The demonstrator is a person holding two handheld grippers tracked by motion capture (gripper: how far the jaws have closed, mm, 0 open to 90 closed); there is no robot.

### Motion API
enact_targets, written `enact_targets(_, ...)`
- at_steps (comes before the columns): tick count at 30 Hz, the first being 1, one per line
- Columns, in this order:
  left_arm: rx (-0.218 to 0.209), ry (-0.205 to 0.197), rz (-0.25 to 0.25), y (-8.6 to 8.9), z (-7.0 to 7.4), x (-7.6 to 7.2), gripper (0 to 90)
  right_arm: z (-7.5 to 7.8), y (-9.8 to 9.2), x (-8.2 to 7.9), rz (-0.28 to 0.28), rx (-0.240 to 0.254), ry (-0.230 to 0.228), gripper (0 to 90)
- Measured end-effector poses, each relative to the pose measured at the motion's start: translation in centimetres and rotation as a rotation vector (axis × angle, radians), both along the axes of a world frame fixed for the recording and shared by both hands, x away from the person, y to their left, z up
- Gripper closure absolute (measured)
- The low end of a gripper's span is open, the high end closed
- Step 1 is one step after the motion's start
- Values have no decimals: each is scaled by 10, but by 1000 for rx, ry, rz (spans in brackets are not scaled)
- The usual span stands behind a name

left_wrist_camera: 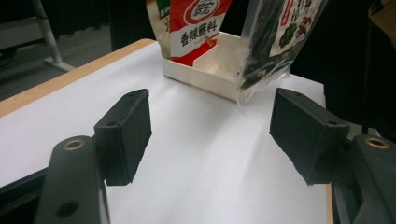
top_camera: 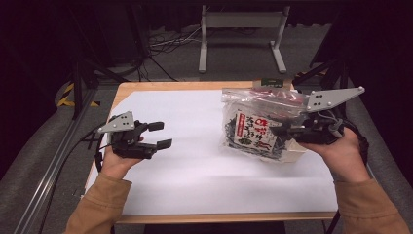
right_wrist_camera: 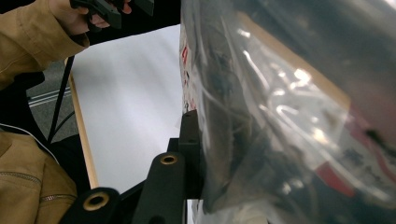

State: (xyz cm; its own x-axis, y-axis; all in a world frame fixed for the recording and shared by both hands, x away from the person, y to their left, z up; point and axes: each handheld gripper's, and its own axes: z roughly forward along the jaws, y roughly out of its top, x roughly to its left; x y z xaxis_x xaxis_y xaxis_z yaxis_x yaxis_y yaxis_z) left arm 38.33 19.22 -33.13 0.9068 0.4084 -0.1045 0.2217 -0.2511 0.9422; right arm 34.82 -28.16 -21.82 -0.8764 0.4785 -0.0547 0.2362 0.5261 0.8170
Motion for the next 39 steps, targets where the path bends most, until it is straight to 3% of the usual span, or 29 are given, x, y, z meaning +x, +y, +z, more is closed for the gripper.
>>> enact_targets(6,13,-16,30,4,-7,3,254,9,-5,3,-15,-19,-23,750)
enact_targets(10,-1,5,46,8,-11,5,241,15,-9,6,-28,-27,-40,750)
enact_targets(17,20,-5,69,13,-14,7,216,21,-16,13,-56,-42,-60,748)
enact_targets(22,15,-22,89,19,-15,6,199,21,-23,19,-87,-46,-68,747)
enact_targets(27,36,-52,106,21,-17,7,182,21,-31,26,-110,-41,-75,746)
enact_targets(33,39,-51,121,23,-20,8,162,19,-40,35,-147,-37,-72,746)
enact_targets(34,27,-30,120,24,-21,9,161,19,-41,36,-153,-38,-73,746)
enact_targets(39,45,-40,127,25,-24,9,166,14,-49,42,-183,-33,-67,746)
